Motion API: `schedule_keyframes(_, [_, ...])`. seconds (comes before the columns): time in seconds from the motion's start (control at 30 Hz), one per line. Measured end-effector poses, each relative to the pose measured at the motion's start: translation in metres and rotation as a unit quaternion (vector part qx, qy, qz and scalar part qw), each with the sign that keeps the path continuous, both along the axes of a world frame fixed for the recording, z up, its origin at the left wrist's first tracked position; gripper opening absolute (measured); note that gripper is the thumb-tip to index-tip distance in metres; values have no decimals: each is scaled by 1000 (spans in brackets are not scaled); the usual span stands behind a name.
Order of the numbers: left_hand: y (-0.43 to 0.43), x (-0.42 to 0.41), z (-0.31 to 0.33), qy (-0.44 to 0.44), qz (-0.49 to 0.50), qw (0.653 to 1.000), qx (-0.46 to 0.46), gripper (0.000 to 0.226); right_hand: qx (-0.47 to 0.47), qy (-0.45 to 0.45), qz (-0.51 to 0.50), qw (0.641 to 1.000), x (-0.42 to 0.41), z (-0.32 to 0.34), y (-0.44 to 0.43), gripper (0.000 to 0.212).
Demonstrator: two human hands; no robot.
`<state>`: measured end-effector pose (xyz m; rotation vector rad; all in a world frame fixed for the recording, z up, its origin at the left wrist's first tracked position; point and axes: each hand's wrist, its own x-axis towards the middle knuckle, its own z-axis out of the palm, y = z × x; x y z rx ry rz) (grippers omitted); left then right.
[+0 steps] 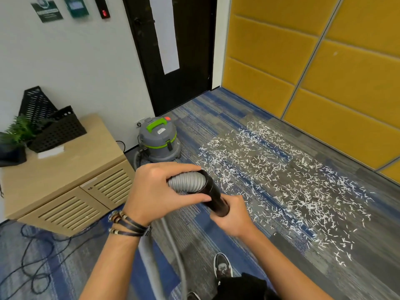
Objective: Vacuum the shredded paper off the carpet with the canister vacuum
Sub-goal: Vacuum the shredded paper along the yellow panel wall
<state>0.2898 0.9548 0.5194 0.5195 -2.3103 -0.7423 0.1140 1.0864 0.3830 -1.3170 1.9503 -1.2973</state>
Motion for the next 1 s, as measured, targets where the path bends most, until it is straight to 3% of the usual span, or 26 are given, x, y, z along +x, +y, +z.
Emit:
schedule_keyframes(0.13, [-14, -13, 11, -12, 2, 999, -32, 58, -15, -34, 12, 999, -13, 4, -24, 30])
schedule_keyframes(0.33, [-27, -41, -2, -90, -4, 996, -1, 63, 33, -49, 19, 998, -37, -20, -48, 24])
schedule_keyframes(0.47, [-33, -53, 0, -83, -24, 996, 31, 63, 24, -75, 24, 997, -44, -30, -40, 22])
schedule_keyframes(0.67, [-41, -76, 13, -38, 1, 999, -20, 58, -35, -52, 39, 997, -78, -13, -59, 21])
schedule_keyframes(0.87, [-63, -98, 19, -100, 5, 995, -19, 57, -19, -92, 54, 994, -90, -17, -97, 28])
schedule_keyframes(1.0, [-68, -108, 19, -82, -1, 997, 4, 59, -27, -111, 62, 992, -90, -20, -101, 34])
